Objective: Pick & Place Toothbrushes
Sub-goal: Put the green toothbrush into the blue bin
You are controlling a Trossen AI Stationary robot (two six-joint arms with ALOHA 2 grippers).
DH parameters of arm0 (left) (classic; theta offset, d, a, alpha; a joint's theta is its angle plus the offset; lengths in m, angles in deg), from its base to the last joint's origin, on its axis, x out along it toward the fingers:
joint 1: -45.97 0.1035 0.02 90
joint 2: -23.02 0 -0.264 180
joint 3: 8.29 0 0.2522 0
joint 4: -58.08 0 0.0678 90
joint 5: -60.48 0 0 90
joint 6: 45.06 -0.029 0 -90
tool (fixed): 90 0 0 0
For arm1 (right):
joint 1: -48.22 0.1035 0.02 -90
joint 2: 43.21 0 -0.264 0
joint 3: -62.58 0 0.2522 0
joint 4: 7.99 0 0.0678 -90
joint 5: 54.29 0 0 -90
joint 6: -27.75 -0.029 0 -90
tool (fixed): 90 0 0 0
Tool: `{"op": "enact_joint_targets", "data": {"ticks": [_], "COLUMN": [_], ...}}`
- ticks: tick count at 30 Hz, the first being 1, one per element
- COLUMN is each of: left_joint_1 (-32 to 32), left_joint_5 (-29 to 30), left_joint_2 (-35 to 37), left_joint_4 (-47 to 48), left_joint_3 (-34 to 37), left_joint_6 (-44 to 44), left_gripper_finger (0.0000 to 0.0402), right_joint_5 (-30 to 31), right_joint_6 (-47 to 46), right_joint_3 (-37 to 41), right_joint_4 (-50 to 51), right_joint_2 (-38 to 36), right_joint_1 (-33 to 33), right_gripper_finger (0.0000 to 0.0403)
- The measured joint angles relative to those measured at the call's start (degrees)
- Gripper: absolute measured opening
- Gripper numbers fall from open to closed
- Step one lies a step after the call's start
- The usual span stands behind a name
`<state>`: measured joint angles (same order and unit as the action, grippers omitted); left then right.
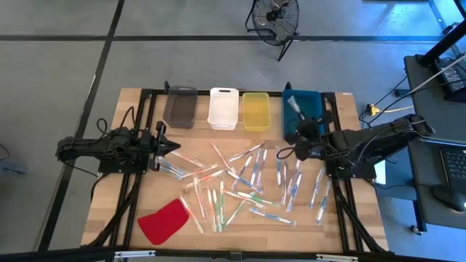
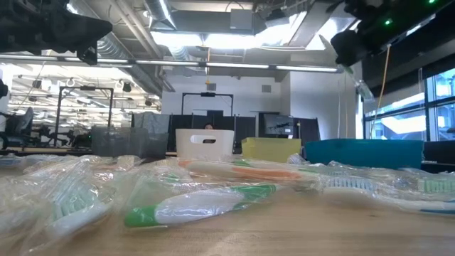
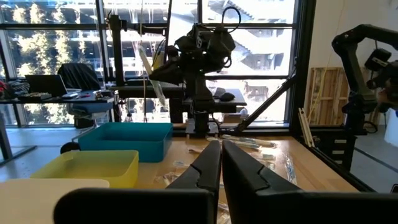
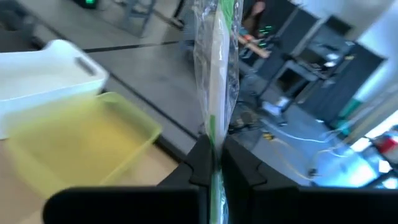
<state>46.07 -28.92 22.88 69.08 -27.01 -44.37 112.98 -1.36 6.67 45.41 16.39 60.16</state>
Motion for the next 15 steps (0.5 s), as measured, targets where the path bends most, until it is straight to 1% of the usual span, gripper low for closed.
{"op": "enact_joint_targets", "data": {"ticks": [3, 5, 12, 15], "left_joint_1": [0.0, 0.0, 0.0, 0.0], "left_joint_5": [0.0, 0.0, 0.0, 0.0], "left_joint_2": [0.0, 0.0, 0.0, 0.0], "left_joint_4": [0.0, 0.0, 0.0, 0.0], "left_joint_3": [0.0, 0.0, 0.0, 0.0], "left_joint_6": [0.0, 0.0, 0.0, 0.0], "left_gripper_finger": [0.0012, 0.0012, 0.0012, 0.0012], "right_joint_5": [0.3, -0.8, -11.9, -17.9], "right_joint_6": [0.0, 0.0, 1.3, 1.3], "right_joint_3": [0.0, 0.0, 0.0, 0.0], "right_joint_4": [0.0, 0.0, -0.1, -0.2], "right_joint_2": [0.0, 0.0, 0.0, 0.0], "right_joint_1": [-3.3, -6.2, -16.8, -20.7], "right_gripper_finger": [0.0023, 0.0024, 0.0020, 0.0023]}}
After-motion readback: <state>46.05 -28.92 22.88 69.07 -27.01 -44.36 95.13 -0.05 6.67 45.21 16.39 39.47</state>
